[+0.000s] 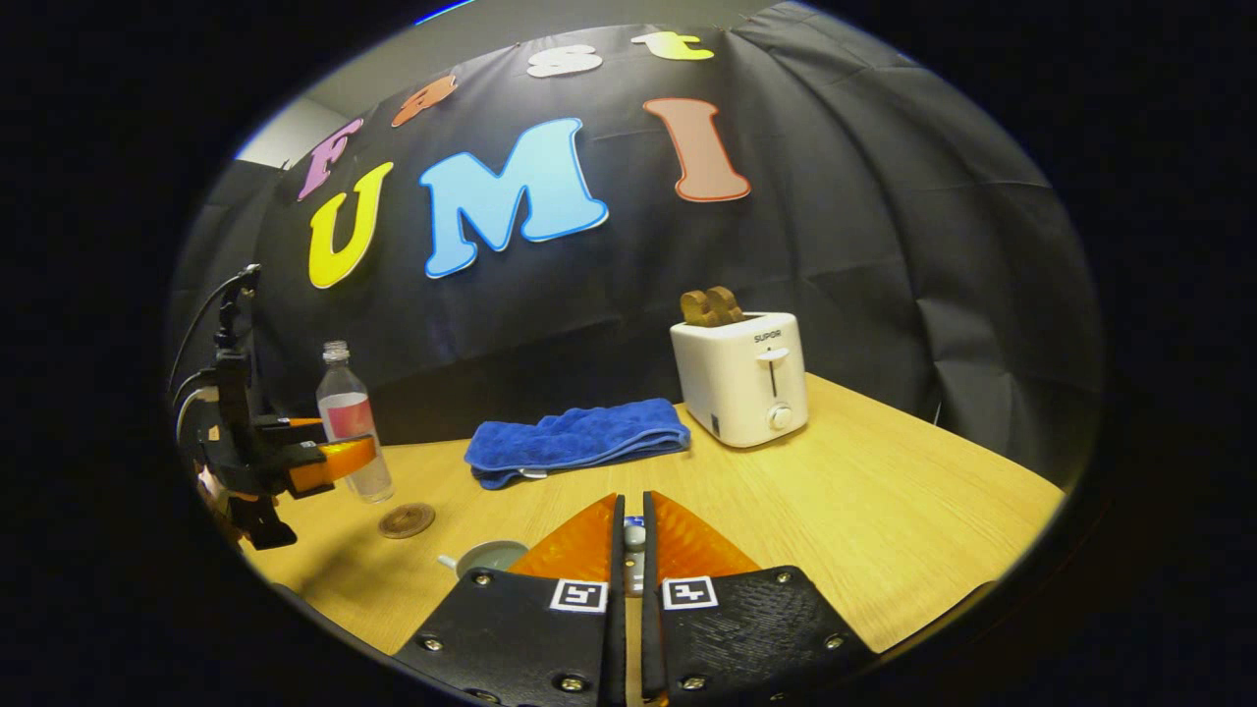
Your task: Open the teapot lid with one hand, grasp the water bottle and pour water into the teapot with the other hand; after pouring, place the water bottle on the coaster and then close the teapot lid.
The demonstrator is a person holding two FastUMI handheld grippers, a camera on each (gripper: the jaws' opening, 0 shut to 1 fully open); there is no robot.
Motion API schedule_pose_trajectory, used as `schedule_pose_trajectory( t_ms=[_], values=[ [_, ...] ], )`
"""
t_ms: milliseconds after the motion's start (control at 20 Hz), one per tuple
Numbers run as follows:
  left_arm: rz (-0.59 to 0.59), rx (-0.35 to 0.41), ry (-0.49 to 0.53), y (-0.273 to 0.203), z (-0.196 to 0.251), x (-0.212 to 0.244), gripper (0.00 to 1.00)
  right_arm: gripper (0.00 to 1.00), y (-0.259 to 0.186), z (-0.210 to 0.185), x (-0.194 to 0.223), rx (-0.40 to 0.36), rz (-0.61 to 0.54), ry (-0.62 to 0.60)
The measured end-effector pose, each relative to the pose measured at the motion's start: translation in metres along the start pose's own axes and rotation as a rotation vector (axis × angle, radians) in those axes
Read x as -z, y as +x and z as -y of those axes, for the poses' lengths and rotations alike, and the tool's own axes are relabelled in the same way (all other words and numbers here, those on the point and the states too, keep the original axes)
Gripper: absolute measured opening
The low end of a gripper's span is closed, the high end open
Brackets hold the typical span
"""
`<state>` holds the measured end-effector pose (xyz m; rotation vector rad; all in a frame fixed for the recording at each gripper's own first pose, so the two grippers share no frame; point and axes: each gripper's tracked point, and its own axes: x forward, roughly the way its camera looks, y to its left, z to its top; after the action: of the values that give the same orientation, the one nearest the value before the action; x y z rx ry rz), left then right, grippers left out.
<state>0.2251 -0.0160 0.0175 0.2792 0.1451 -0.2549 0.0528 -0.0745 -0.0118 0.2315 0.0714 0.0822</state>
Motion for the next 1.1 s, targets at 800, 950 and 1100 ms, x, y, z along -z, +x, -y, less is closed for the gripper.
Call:
schedule_pose_trajectory(
  t_ms=[800, 950, 1100],
  values=[
    [-0.061, -0.040, -0.217, 0.026, -0.002, 0.039, 0.88, 0.06, -0.002, -0.014, -0.001, -0.033, 0.019, -0.036],
    [-0.057, -0.044, -0.241, 0.019, -0.003, 0.041, 0.90, 0.06, -0.002, -0.015, -0.001, -0.037, 0.016, -0.034],
    [-0.058, -0.042, -0.222, 0.011, -0.002, 0.039, 1.00, 0.06, -0.002, -0.018, 0.000, -0.044, 0.019, -0.036]
  ],
)
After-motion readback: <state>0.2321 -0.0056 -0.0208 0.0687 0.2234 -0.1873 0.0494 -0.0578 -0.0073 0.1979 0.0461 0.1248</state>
